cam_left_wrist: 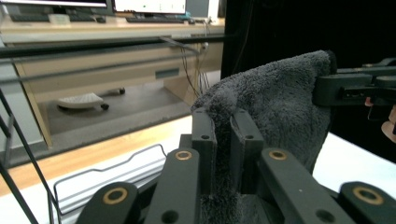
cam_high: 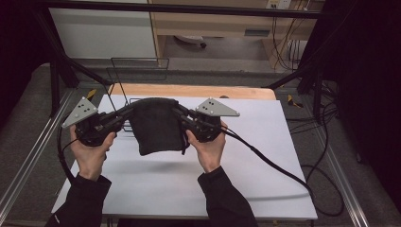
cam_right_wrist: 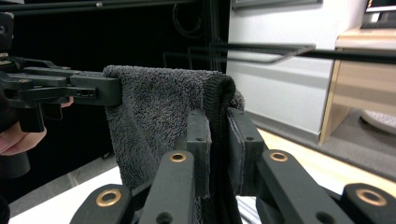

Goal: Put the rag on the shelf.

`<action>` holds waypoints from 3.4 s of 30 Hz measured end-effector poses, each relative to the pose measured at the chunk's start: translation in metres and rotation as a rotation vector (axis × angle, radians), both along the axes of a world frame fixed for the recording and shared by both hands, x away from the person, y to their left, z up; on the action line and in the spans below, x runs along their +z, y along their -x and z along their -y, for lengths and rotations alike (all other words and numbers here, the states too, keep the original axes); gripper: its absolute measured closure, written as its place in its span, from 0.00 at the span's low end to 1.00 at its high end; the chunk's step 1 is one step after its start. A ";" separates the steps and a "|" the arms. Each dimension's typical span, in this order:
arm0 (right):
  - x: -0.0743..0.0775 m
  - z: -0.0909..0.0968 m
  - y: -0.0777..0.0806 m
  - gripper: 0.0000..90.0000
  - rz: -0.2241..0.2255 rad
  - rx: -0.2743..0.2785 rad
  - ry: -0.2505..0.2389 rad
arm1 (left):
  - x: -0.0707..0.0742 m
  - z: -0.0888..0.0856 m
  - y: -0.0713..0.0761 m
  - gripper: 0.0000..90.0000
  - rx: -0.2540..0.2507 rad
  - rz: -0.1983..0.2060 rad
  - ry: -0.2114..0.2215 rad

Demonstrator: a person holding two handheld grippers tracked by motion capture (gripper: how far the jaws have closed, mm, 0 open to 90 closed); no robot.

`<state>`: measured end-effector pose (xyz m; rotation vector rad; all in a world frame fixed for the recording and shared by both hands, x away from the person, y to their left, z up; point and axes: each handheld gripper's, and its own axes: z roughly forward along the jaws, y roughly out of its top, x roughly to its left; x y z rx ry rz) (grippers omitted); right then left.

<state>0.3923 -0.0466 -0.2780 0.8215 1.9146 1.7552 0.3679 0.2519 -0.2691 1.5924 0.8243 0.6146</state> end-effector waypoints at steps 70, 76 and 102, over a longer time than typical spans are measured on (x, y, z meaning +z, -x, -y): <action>0.139 -0.072 -0.081 0.89 0.223 -0.066 -0.105 | 0.143 -0.047 -0.072 0.91 0.177 0.220 0.094; 0.148 -0.076 -0.092 0.89 0.225 -0.064 -0.119 | 0.153 -0.049 -0.080 0.91 0.192 0.223 0.102; 0.135 -0.074 -0.132 0.89 0.188 -0.115 -0.040 | 0.133 -0.040 -0.135 0.91 0.209 0.170 0.087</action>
